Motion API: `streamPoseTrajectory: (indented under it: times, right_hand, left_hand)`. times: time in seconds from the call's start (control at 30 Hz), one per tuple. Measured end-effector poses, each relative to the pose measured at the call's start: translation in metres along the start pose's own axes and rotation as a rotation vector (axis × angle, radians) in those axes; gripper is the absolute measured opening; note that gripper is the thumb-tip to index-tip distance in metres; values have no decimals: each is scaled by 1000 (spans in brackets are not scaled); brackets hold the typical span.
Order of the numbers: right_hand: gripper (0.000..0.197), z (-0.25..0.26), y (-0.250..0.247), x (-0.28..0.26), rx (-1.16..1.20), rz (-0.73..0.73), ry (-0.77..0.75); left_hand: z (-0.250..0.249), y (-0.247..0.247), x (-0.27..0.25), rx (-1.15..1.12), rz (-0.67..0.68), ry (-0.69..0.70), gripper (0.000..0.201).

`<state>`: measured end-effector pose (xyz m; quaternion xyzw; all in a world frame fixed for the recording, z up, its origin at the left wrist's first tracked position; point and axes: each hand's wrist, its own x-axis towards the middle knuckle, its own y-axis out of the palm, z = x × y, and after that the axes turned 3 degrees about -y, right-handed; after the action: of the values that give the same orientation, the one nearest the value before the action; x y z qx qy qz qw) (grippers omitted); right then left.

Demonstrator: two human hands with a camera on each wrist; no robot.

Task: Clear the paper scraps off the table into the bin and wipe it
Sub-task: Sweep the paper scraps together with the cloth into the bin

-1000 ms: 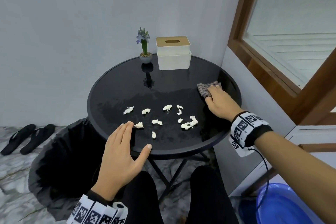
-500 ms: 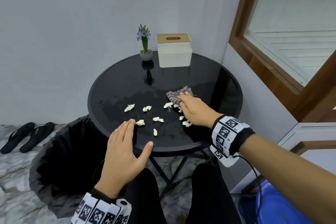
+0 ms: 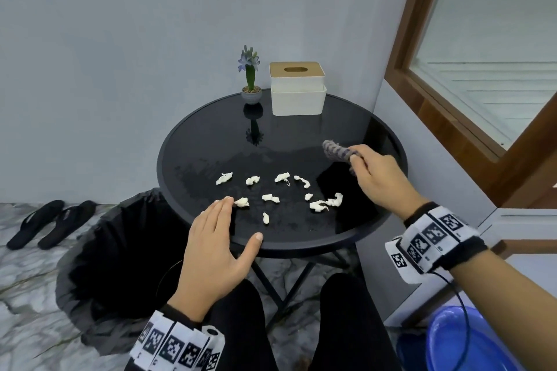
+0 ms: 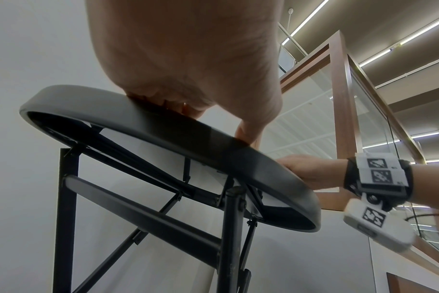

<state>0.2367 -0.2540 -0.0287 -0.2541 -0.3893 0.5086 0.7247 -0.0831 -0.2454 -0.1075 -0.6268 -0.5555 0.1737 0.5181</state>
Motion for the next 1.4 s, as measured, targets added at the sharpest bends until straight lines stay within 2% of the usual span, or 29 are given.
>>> streamPoseTrajectory:
  times: [0.1,0.17,0.3,0.37,0.47,0.73,0.83,0.97,1.1,1.23,1.33,1.4]
  right_hand:
    - [21,-11,12,-20,-209,95,-55]
    - [23,-12,16,-26,-331,103,-116]
    - [18,-5,22,-29,-215,99,-155]
    - [16,-4,32,-34,-197,146,-162]
    - [48,2,46,-42,-280,263,-91]
    - [80,52,96,-33,-356,303,-45]
    - [54,81,110,-26,-336,320,-39]
    - [46,105,131,-16,-348,283,-75]
    - [29,118,138,-10,-246,225,-101]
    - [26,123,111,-2,99,144,92]
    - [29,110,87,15,181,94,194]
    - [32,100,69,30,150,41,205]
  left_hand:
    - [0,0,0,2,-5,-3,83]
    - [0,0,0,5,-5,3,83]
    - [1,2,0,1,-10,3,83]
    - [1,1,1,-6,-14,3,82]
    - [1,2,0,-8,-23,10,81]
    - [1,3,-1,-5,-26,11,81]
    - [1,3,-1,-4,-25,12,82]
    - [3,3,-2,2,-9,17,82]
    - [6,4,-1,8,0,25,83]
    - [6,3,-1,2,3,23,83]
    - [5,3,-2,-7,-2,22,83]
    - [5,3,-2,-13,-7,21,83]
